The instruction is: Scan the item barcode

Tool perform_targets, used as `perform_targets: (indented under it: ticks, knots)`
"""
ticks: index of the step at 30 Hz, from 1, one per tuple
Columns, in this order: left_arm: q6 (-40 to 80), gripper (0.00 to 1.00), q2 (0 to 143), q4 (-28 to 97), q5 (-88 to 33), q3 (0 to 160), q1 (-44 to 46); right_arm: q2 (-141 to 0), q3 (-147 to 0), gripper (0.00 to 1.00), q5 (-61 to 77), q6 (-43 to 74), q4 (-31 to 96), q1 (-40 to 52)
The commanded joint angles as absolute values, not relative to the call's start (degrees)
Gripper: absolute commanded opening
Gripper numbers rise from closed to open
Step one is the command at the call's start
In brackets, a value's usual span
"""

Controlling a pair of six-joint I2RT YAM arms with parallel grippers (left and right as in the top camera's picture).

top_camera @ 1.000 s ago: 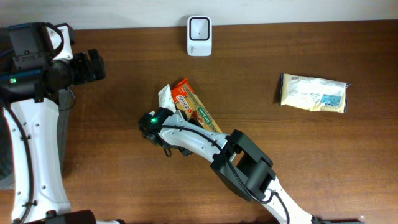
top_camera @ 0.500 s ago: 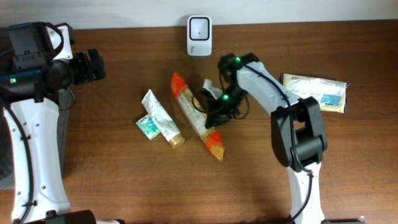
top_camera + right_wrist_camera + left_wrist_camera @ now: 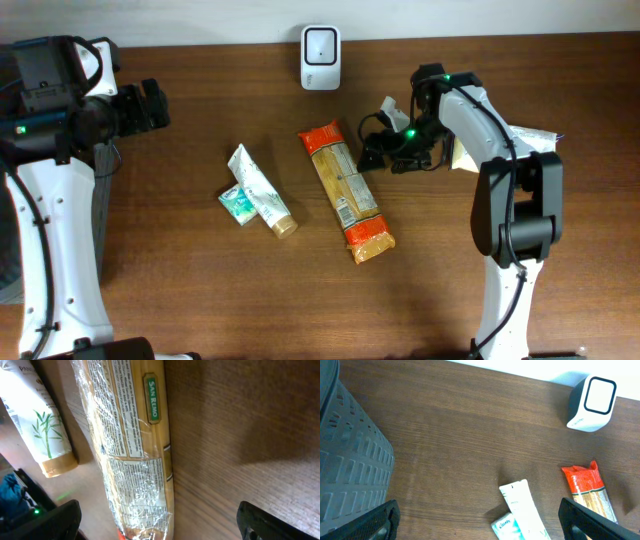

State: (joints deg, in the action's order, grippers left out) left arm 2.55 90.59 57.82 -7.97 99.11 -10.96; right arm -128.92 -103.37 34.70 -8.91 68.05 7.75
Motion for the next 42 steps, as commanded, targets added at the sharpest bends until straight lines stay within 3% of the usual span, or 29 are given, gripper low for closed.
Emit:
perform_targets:
  ticks: [1,4,7,11,16,17,18,19,22,24,29,34,39,40,41,42]
  knots:
    - [1.7,0.99,90.2,57.8,-8.1,99.2,-11.2,-129.4,-101.3,0.99,35.7,-13.3,64.2,11.2]
    - [1.7,0.99,90.2,57.8,-8.1,99.2,-11.2,-131.5,-101.1,1.00,34.0,-13.3,60.2,15.7]
    - [1.7,0.99,90.2,57.8,-8.1,99.2,-11.2,-132.6,-101.1,0.83,27.4,-13.2,58.2,19.2]
    - [1.7,0.99,90.2,57.8,-8.1,99.2,-11.2,-133.8,-99.6,0.73,26.8,-13.1,57.8,18.9]
    - [1.7,0.99,90.2,57.8,-8.1,99.2,-11.2,-136.1,-99.5,0.71,29.3,-13.1,54.3,18.6]
    - [1.7,0.99,90.2,57.8,-8.1,99.2,-11.2,-136.4,-99.5,0.61,28.8,-13.1,54.4,18.6]
    - [1.7,0.99,90.2,57.8,-8.1,99.2,-11.2,-136.4,-99.5,0.41,27.7,-13.1,54.6,18.6]
    - [1.7,0.99,90.2,57.8,-8.1,99.2,-11.2,-136.4,-99.5,0.29,27.8,-13.1,54.6,18.6]
    - [1.7,0.99,90.2,57.8,-8.1,99.2,-11.2,-136.4,-99.2,0.27,27.8,-13.1,54.3,18.8]
    - [1.7,0.99,90.2,57.8,-8.1,99.2,-11.2,-136.4,-98.6,0.04,27.8,-13.1,55.7,18.8]
    - [1.7,0.99,90.2,57.8,-8.1,99.2,-11.2,-129.9,-108.8,0.04,24.9,-9.6,68.6,18.6]
    - [1.7,0.99,90.2,57.8,-8.1,99.2,-11.2,-126.6,-115.6,0.04,-15.8,10.4,78.1,24.1]
    - [1.7,0.99,90.2,57.8,-8.1,99.2,-11.2,-128.1,-107.6,0.04,-17.2,11.7,72.9,30.5]
    - [1.7,0.99,90.2,57.8,-8.1,99.2,-11.2,-128.1,-105.5,0.09,-15.6,11.7,72.1,30.9]
    - [1.7,0.99,90.2,57.8,-8.1,99.2,-11.2,-128.1,-103.8,0.30,-13.2,11.7,71.7,30.9]
    - [1.7,0.99,90.2,57.8,-8.1,99.2,-11.2,-128.1,-102.7,0.35,-11.1,11.6,70.9,30.7]
